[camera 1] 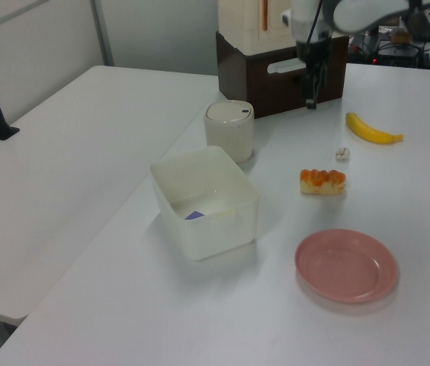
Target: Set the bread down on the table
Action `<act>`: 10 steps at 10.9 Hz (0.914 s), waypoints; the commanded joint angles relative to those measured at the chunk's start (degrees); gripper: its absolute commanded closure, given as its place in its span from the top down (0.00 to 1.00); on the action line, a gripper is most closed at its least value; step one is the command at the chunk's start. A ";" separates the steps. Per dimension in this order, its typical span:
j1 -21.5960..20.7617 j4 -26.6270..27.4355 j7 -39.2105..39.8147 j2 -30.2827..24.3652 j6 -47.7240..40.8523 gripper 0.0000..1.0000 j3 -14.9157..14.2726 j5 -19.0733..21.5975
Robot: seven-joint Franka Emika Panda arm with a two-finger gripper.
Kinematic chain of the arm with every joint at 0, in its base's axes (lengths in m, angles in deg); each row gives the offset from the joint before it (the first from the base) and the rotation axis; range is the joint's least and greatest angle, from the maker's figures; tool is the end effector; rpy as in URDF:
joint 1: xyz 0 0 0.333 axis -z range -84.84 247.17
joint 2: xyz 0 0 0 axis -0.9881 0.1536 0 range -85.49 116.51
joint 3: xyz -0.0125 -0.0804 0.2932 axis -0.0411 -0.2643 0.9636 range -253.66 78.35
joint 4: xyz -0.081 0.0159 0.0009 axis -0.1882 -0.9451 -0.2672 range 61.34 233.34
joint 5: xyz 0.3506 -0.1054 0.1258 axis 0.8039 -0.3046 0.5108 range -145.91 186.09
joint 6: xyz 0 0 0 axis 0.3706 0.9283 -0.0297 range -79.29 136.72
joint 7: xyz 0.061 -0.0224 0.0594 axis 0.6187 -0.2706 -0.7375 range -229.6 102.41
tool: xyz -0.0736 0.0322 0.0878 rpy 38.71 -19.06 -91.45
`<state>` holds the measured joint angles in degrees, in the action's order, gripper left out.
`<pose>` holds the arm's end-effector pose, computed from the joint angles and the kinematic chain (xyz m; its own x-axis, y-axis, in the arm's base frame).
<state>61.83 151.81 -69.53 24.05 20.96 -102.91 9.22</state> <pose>0.5929 0.0309 0.4979 0.9992 0.0011 -0.0411 0.0104 -0.9737 0.2276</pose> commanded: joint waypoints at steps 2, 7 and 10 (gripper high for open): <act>-1.23 -3.68 -0.66 -6.42 -9.68 1.00 -5.30 5.84; -2.90 -3.07 -12.07 -5.55 0.50 1.00 -6.37 7.36; -2.81 -3.24 -12.08 -5.64 0.69 1.00 -6.54 7.53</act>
<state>60.01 148.03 -80.48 19.07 20.58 -108.27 15.69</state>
